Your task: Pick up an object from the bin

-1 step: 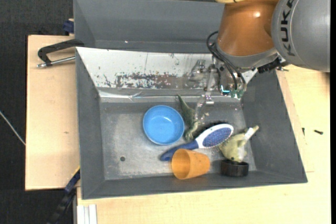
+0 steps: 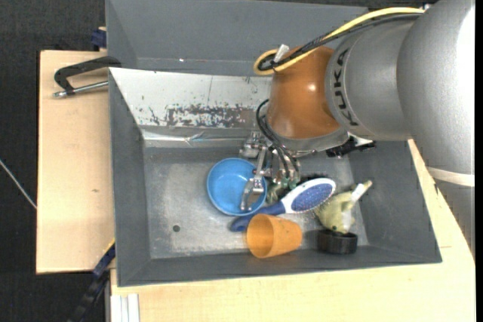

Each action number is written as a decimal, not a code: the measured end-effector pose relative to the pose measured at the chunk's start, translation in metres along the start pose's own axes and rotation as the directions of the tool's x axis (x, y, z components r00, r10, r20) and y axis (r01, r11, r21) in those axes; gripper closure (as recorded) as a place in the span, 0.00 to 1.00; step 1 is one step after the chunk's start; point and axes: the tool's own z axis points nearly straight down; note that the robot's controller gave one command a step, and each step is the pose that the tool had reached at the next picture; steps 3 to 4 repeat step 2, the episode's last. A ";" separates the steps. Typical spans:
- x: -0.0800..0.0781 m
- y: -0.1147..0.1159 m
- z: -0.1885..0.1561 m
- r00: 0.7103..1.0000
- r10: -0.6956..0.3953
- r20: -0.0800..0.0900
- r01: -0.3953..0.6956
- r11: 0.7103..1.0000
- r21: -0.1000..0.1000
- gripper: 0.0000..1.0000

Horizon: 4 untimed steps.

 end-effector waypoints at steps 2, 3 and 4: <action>-0.014 -0.004 -0.136 0.999 0.043 0.022 -0.043 0.999 -0.004 1.00; -0.014 -0.004 -0.136 0.999 0.043 0.022 -0.043 0.999 -0.004 1.00; -0.014 -0.004 -0.136 0.999 0.043 0.022 -0.043 0.999 -0.004 1.00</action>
Offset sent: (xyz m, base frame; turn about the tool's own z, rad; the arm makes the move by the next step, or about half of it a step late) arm 0.0000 0.0000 0.0000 0.0000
